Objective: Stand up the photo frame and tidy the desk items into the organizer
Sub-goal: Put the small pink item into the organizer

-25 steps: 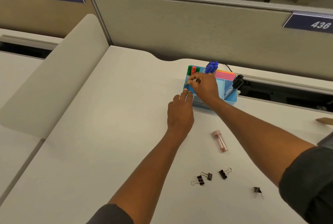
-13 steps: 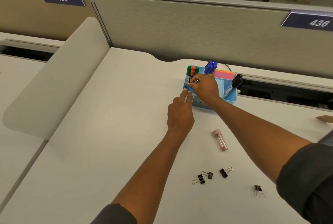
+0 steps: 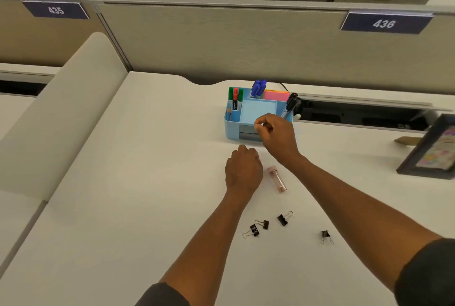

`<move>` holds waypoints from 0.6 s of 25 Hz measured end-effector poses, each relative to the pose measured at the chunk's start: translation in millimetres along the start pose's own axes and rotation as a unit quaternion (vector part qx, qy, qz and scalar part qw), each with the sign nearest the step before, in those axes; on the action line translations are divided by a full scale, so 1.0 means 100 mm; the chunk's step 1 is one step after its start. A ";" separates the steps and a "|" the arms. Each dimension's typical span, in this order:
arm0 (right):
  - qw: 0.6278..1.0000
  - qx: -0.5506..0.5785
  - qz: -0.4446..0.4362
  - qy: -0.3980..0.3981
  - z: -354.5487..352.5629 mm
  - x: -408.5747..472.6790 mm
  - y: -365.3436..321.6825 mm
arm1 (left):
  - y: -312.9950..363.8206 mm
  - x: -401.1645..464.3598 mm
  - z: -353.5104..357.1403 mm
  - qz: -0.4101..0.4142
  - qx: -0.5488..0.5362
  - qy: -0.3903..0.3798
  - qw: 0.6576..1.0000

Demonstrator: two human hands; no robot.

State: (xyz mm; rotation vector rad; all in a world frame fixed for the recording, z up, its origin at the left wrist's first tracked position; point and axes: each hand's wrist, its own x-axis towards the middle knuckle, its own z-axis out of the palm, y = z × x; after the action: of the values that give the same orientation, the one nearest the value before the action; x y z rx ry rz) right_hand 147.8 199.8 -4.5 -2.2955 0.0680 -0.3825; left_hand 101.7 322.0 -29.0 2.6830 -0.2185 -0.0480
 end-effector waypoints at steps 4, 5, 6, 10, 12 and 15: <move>0.997 -0.034 0.050 -0.057 -0.13 -0.42 0.31 | 0.17 -0.21 0.19 -0.022 0.044 -0.123 0.991; 0.994 -0.044 0.066 -0.076 -0.16 -0.50 0.38 | 0.20 -0.27 0.23 -0.027 0.042 -0.128 0.991; 0.992 -0.050 0.078 -0.089 -0.19 -0.57 0.44 | 0.22 -0.32 0.26 -0.035 0.042 -0.128 0.990; 0.986 -0.068 0.107 -0.109 -0.30 -0.75 0.60 | 0.33 -0.38 0.31 -0.063 0.059 -0.112 0.990; 0.983 -0.076 0.119 -0.116 -0.35 -0.79 0.67 | 0.37 -0.38 0.32 -0.067 0.062 -0.111 0.990; 0.982 -0.072 0.122 -0.128 -0.37 -0.84 0.73 | 0.39 -0.38 0.33 -0.065 0.064 -0.110 0.990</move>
State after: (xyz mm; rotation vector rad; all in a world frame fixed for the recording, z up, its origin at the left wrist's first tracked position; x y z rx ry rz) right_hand 61.8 137.7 -55.2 -2.4242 0.2513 0.0468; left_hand 56.3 279.2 -42.1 2.8142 -0.1160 -0.3840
